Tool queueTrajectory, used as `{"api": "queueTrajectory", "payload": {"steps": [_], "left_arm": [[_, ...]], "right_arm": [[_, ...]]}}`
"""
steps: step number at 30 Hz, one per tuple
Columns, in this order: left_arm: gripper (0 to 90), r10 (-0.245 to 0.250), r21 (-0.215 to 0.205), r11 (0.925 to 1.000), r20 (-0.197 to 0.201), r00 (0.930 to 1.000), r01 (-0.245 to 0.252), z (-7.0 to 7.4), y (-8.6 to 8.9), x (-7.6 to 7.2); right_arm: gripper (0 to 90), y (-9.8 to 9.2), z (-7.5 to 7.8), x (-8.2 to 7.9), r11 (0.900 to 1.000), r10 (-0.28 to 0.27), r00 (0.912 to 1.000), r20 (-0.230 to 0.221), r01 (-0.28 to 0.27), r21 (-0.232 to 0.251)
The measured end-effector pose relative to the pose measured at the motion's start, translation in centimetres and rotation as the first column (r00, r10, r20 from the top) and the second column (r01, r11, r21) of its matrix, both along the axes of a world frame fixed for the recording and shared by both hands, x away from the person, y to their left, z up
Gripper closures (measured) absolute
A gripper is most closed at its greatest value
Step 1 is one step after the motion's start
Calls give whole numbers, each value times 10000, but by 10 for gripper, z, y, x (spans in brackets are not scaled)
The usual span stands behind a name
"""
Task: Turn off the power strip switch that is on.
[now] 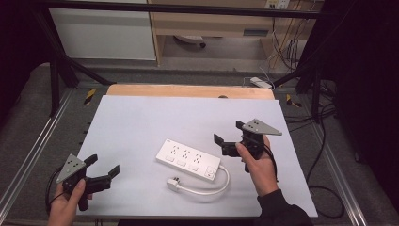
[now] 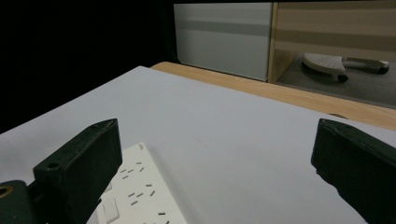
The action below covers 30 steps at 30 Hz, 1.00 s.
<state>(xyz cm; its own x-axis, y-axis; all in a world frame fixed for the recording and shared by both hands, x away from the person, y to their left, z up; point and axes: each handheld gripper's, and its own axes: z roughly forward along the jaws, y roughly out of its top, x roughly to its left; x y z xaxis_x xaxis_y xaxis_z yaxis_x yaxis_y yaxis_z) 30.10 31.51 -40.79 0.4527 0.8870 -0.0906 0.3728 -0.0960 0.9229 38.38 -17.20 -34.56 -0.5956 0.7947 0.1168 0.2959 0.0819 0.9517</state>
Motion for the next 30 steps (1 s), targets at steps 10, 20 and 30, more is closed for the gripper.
{"api": "queueTrajectory", "payload": {"steps": [10, 20, 30], "left_arm": [[46, 16, -31, 10000, -43, 10000, -16, 0, 0, 0], [46, 27, 3, 10000, -45, 10000, -27, 0, 0, 0], [46, 21, 10, 10000, -71, 10000, -21, -1, -1, 0]], "right_arm": [[35, -35, -3, -10, 9979, -649, 9974, 309, 650, -18], [38, -64, -18, -20, 9915, -1296, 9901, 535, 1298, -14], [39, -86, -38, -29, 9853, -1697, 9842, 513, 1704, -108]]}}
